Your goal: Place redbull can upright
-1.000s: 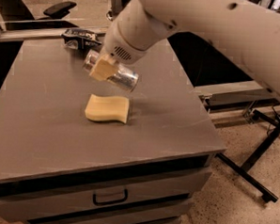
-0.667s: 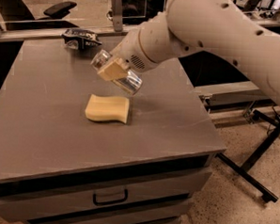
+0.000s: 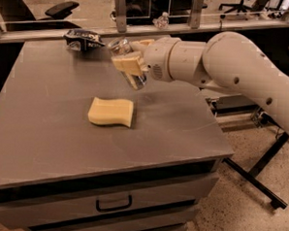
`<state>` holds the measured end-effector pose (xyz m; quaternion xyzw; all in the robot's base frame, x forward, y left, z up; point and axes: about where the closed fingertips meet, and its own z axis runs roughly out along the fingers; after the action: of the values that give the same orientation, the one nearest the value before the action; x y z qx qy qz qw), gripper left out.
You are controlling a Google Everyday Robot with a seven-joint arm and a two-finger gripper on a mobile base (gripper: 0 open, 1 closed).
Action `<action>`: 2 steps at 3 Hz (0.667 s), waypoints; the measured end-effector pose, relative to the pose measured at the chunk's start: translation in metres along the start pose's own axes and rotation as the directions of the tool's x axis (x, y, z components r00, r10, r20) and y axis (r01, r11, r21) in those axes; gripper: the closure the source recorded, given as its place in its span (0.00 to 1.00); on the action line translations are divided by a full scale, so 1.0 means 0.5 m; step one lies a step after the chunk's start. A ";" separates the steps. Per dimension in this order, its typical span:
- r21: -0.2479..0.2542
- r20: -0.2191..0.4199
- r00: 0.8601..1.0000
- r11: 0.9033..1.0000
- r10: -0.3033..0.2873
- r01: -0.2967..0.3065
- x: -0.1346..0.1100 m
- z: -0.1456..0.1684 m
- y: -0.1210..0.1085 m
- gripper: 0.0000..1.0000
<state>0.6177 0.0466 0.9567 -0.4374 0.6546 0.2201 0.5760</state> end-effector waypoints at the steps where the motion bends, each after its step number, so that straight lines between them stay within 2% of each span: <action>1: 0.109 0.124 0.991 0.992 0.043 -0.056 -0.011 -0.015 -0.055 1.00; 2: 0.159 0.177 0.980 0.980 0.093 -0.122 -0.001 -0.025 -0.080 1.00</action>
Offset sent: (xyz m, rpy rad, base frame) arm 0.0363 -0.0537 0.0031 0.3084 -0.0177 -0.2405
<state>0.6438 0.0160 0.9691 -0.3305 0.6427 0.2307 0.6515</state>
